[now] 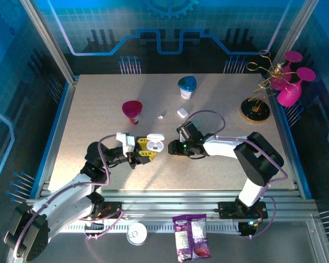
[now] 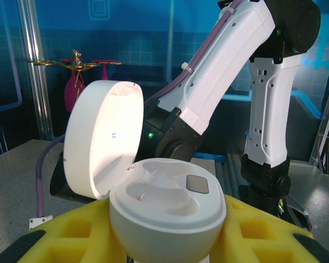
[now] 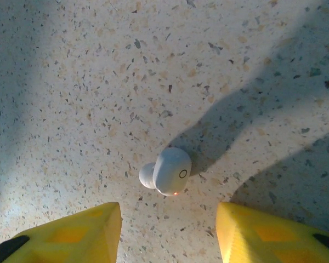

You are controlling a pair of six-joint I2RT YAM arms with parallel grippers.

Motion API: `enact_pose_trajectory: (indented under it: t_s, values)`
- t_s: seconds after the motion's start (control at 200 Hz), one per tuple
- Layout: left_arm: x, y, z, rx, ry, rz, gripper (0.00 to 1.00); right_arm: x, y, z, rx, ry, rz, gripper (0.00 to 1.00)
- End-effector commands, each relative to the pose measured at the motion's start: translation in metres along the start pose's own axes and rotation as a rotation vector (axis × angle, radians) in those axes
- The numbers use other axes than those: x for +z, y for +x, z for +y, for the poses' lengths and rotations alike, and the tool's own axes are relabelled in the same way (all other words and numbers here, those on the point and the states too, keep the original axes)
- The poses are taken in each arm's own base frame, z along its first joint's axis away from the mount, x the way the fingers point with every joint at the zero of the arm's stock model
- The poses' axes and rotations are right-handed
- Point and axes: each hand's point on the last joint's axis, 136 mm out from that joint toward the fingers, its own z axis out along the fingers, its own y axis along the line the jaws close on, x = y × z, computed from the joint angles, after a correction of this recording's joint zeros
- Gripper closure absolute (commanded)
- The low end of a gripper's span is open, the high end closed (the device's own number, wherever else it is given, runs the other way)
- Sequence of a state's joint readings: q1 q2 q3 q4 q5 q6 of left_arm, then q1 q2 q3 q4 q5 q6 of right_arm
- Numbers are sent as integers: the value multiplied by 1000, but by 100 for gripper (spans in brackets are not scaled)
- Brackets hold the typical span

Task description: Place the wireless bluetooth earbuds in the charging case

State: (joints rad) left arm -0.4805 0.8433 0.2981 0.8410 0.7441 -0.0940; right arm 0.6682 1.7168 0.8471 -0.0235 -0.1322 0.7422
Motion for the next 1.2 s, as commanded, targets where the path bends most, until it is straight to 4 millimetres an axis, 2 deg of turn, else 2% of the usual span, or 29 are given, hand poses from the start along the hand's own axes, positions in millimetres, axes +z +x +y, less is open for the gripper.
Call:
enact_pose_trajectory:
  t_s: [0.0, 0.165, 0.41, 0.63, 0.855, 0.876, 1.196]
  values:
    - [1, -7, 1, 39, -1, -9, 75, 4, -12, 10, 25, -49, -16, 51]
    - [2, -7, 2, 37, 0, -7, 75, 7, -18, 18, 57, -112, -22, 51]
    - [0, -5, 1, 23, -2, -1, 75, 9, -18, 11, 89, -124, -19, 52]
    - [0, -2, 2, 29, -9, 1, 75, 8, -21, 18, 81, -153, -15, 58]
    - [0, -1, 2, 28, -6, -1, 75, 12, -19, 12, 72, -123, -4, 59]
    - [0, -1, 2, 27, -8, -1, 75, 10, -28, 20, 65, -140, -21, 59]
    - [-2, -1, 1, 30, -15, -3, 75, 5, -33, 25, 42, -130, -34, 59]
